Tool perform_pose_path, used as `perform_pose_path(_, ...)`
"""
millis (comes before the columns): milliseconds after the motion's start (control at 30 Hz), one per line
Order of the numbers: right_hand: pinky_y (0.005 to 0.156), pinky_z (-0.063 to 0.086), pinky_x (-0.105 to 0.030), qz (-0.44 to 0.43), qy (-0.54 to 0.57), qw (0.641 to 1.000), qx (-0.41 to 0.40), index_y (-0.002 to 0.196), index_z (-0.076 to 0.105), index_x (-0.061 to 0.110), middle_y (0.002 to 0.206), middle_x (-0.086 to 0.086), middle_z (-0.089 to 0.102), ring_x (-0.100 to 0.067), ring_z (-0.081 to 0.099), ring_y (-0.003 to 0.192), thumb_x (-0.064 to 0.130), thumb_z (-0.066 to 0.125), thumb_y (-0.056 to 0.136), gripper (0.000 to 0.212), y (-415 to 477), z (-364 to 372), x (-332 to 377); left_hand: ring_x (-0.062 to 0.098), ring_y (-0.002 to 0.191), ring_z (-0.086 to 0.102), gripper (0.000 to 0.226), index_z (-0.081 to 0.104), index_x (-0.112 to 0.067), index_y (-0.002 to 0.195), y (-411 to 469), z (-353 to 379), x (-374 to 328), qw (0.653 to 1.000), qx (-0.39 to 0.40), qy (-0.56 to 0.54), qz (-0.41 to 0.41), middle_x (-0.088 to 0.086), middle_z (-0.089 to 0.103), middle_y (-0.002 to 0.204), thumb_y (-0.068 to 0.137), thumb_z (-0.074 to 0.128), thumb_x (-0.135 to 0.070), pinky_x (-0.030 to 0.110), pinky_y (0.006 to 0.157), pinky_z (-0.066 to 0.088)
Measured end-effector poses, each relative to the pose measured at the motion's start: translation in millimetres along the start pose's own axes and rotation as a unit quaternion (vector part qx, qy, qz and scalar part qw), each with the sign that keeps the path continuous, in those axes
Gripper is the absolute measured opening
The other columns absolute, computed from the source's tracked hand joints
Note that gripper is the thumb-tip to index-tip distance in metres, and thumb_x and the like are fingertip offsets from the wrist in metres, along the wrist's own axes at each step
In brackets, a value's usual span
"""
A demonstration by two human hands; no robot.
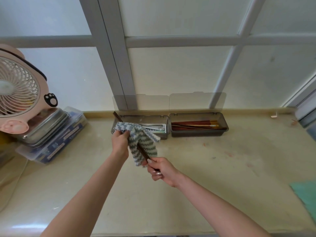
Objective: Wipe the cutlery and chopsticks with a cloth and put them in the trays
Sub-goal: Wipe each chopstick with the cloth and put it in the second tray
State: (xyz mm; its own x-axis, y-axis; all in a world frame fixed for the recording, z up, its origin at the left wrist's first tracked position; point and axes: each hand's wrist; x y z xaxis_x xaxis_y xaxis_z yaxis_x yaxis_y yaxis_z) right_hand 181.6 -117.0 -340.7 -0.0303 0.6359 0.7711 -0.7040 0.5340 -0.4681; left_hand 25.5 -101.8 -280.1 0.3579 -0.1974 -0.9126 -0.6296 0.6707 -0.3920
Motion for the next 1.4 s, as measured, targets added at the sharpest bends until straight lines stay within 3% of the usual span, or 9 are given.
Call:
perform_pose_path(167, 0.035, 0.018, -0.012, 0.036, -0.008, 0.998, 0.06, 0.089, 0.051, 0.008, 0.048, 0.006, 0.034, -0.001, 0.02, 0.039, 0.012, 0.035, 0.102, 0.021, -2, -14, 11, 0.026, 0.098, 0.054, 0.032, 0.047, 0.003, 0.125, 14, -11, -23, 0.999, -0.034, -0.019, -0.007, 0.018, 0.054, 0.116, 0.095, 0.037, 0.004, 0.035, 0.084, 0.046)
perform_pose_path(333, 0.035, 0.018, -0.013, 0.077, -0.006, 0.993, 0.092, 0.093, 0.053, 0.006, 0.049, 0.006, 0.034, -0.002, 0.022, 0.039, 0.012, 0.034, 0.101, 0.022, -9, -32, 11, 0.029, 0.106, 0.053, 0.034, 0.044, 0.007, 0.129, 29, -29, -45, 0.998, -0.059, -0.021, 0.004, 0.022, 0.051, 0.128, 0.095, 0.036, 0.004, 0.033, 0.088, 0.044)
perform_pose_path(500, 0.038, 0.016, -0.015, 0.064, 0.017, 0.994, 0.091, 0.1, 0.058, 0.002, 0.05, 0.005, 0.033, -0.002, 0.022, 0.04, 0.014, 0.037, 0.098, 0.024, -12, -35, 11, 0.022, 0.092, 0.058, 0.027, 0.051, 0.001, 0.121, 27, -29, -47, 0.999, -0.04, -0.019, 0.02, 0.013, 0.06, 0.106, 0.098, 0.041, -0.006, 0.034, 0.085, 0.046)
perform_pose_path(567, 0.037, 0.016, -0.014, 0.06, 0.042, 0.994, 0.086, 0.104, 0.059, 0.002, 0.05, 0.004, 0.033, -0.003, 0.022, 0.041, 0.013, 0.039, 0.098, 0.024, -10, -32, 11, 0.017, 0.081, 0.059, 0.02, 0.051, -0.003, 0.114, 24, -26, -43, 0.999, -0.024, -0.036, 0.015, 0.007, 0.059, 0.091, 0.098, 0.04, -0.008, 0.034, 0.083, 0.048)
perform_pose_path(700, 0.034, 0.016, -0.012, 0.062, 0.062, 0.994, 0.067, 0.106, 0.054, 0.007, 0.049, 0.004, 0.033, -0.002, 0.022, 0.039, 0.008, 0.032, 0.1, 0.022, -9, -33, 11, 0.016, 0.08, 0.059, 0.016, 0.051, -0.002, 0.11, 20, -24, -34, 1.0, 0.009, -0.018, 0.017, 0.007, 0.06, 0.089, 0.096, 0.044, -0.004, 0.027, 0.071, 0.05)
perform_pose_path(933, 0.04, 0.026, -0.017, 0.019, 0.019, 0.999, 0.04, 0.108, 0.059, 0.0, 0.059, -0.004, 0.052, -0.006, 0.032, 0.042, 0.014, 0.038, 0.1, 0.027, -16, -31, 9, 0.027, 0.097, 0.06, 0.03, 0.057, 0.002, 0.116, 28, -33, -36, 0.998, -0.05, 0.032, -0.016, 0.014, 0.061, 0.104, 0.087, 0.059, -0.003, 0.036, 0.082, 0.049)
perform_pose_path(1100, 0.041, 0.021, -0.018, 0.0, -0.133, 0.991, 0.01, 0.092, 0.06, 0.009, 0.056, 0.002, 0.037, -0.007, 0.025, 0.043, 0.016, 0.039, 0.102, 0.025, -18, -23, 12, 0.027, 0.1, 0.059, 0.029, 0.057, -0.002, 0.115, 26, -34, -28, 0.997, -0.071, 0.03, -0.016, 0.013, 0.061, 0.108, 0.089, 0.059, -0.013, 0.04, 0.09, 0.049)
perform_pose_path(1200, 0.04, 0.018, -0.017, -0.005, -0.146, 0.988, -0.04, 0.083, 0.055, 0.011, 0.054, 0.003, 0.032, -0.005, 0.022, 0.042, 0.014, 0.036, 0.103, 0.027, -14, -17, 10, 0.025, 0.099, 0.057, 0.026, 0.055, -0.002, 0.117, 13, -24, -13, 0.999, -0.051, 0.006, -0.016, 0.012, 0.059, 0.107, 0.094, 0.051, -0.014, 0.038, 0.09, 0.047)
perform_pose_path(1400, 0.04, 0.019, -0.016, 0.0, -0.143, 0.988, -0.064, 0.082, 0.055, 0.012, 0.055, 0.003, 0.03, -0.006, 0.022, 0.041, 0.014, 0.036, 0.103, 0.028, -14, -15, 1, 0.026, 0.087, 0.059, 0.01, 0.056, -0.005, 0.097, 2, -22, 4, 0.999, -0.027, -0.001, -0.02, 0.008, 0.062, 0.086, 0.094, 0.052, -0.014, 0.036, 0.079, 0.05)
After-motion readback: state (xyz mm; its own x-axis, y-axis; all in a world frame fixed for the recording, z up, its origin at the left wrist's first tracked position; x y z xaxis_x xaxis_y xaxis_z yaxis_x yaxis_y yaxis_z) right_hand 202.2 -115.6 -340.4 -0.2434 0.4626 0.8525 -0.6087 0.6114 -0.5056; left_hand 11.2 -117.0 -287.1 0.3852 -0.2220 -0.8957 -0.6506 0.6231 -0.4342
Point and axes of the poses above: each hand's wrist, its own y-axis towards the middle knuckle, its own z-axis out of the palm, x = y × z
